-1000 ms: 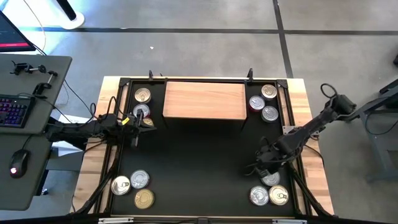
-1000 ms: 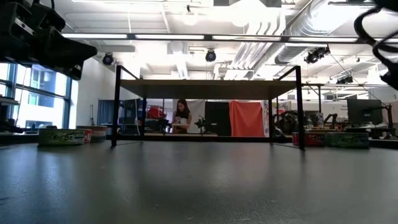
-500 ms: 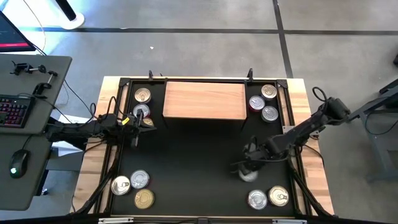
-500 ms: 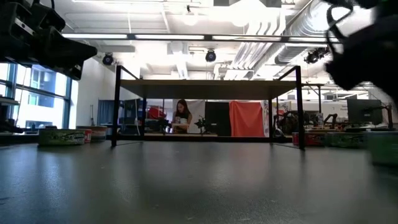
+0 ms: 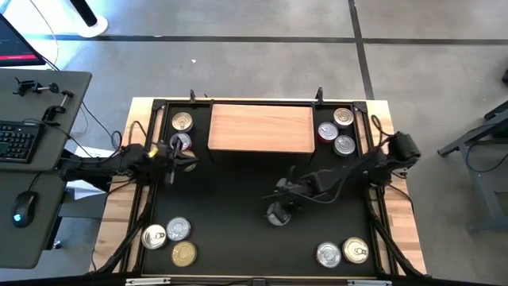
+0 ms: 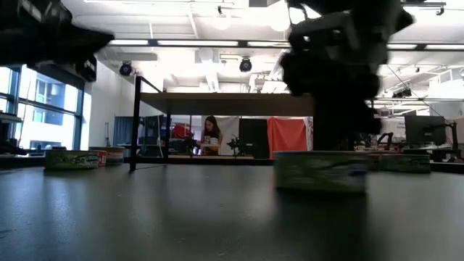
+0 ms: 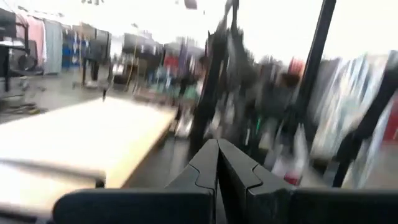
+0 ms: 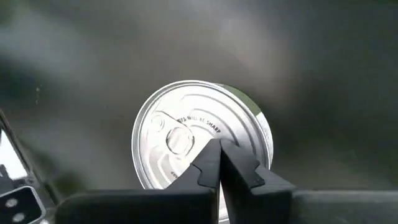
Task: Stack canned seafood by type on shelf
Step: Put the green tuna can on the shelf
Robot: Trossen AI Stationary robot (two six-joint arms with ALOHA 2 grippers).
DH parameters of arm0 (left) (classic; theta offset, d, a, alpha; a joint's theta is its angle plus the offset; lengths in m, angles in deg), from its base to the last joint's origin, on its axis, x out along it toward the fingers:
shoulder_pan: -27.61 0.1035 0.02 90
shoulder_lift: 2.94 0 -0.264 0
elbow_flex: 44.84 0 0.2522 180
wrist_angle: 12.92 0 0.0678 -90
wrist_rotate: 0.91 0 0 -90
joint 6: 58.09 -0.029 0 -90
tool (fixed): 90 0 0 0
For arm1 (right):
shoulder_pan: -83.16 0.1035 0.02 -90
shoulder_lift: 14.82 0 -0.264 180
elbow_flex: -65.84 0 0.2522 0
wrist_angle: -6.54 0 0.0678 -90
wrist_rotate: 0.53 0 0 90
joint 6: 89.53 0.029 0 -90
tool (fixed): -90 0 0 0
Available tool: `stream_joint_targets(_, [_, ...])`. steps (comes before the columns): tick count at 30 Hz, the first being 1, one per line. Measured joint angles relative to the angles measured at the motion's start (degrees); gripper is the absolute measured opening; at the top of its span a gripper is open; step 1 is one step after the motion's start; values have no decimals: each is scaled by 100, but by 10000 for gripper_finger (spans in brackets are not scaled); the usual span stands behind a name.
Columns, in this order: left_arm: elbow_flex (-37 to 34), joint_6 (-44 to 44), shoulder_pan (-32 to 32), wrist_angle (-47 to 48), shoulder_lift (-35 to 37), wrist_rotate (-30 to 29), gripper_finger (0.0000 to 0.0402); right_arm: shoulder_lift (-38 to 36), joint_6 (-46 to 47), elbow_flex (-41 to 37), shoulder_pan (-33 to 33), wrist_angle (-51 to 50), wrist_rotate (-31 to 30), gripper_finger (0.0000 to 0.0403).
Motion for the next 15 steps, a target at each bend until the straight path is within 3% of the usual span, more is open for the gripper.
stream_joint_targets(3, [0,931,0,-868,0,-212,0,237,-731,488,-118,28,2,0])
stream_joint_targets(6, [1,1873,1,-1871,-55,-856,0,211,-1354,894,-220,-8,37,0])
stream_joint_targets(8, [70,2246,2,-2221,-203,-768,0,94,-1665,1081,-255,-329,-10,0])
stream_joint_targets(11, [591,2371,-186,-1603,-790,-255,0,-166,-1830,1248,-263,-818,-228,0])
stream_joint_targets(15, [1847,1842,-564,-300,-2531,52,0,-572,-1742,1112,-262,-1464,-91,0])
